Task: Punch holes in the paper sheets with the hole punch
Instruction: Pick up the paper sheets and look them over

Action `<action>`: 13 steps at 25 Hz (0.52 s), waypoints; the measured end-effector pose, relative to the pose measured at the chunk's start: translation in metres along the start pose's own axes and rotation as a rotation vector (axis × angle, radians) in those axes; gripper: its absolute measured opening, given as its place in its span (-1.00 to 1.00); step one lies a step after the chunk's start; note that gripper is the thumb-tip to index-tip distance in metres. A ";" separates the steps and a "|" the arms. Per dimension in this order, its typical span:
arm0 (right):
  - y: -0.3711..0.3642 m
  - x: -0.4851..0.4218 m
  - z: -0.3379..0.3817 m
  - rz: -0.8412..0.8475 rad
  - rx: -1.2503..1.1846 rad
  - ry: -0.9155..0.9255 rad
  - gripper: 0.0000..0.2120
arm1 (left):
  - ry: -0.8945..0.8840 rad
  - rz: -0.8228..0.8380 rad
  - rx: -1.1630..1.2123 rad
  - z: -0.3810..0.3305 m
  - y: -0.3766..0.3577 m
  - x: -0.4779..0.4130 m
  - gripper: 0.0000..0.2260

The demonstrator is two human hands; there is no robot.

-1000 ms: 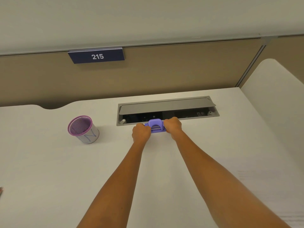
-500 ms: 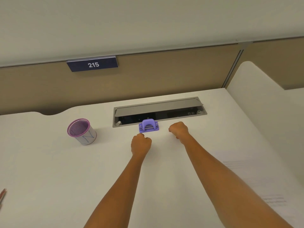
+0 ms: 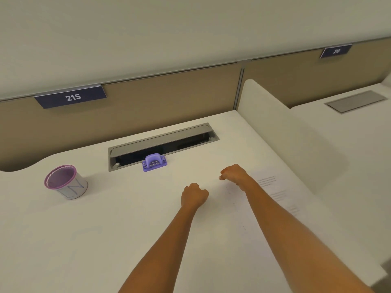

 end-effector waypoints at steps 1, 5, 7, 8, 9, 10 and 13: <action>0.009 0.004 -0.015 -0.010 -0.010 -0.010 -0.59 | -0.026 0.025 -0.009 -0.008 -0.012 0.005 -0.62; 0.037 0.014 -0.073 -0.067 -0.075 -0.065 -0.60 | -0.084 0.126 0.038 -0.036 -0.051 0.021 -0.71; 0.049 0.019 -0.103 -0.111 -0.030 -0.115 -0.52 | -0.076 0.141 0.065 -0.042 -0.064 0.024 -0.95; 0.055 0.020 -0.118 -0.137 -0.001 -0.153 -0.46 | -0.072 0.133 0.077 -0.044 -0.068 0.025 -0.92; 0.059 0.022 -0.135 -0.168 0.013 -0.202 -0.40 | -0.065 0.126 0.083 -0.045 -0.071 0.027 -0.84; 0.063 0.024 -0.150 -0.196 0.016 -0.249 -0.36 | -0.057 0.114 0.088 -0.046 -0.073 0.028 -0.82; 0.071 0.034 -0.187 -0.255 0.021 -0.355 -0.26 | -0.025 0.105 0.117 -0.045 -0.079 0.033 -0.80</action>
Point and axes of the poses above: each hand's wrist, its own x-axis away from the middle knuckle, its own y-axis out of the back of the hand, z = x × y, the point moved 9 cm from there along -x, towards the middle knuckle
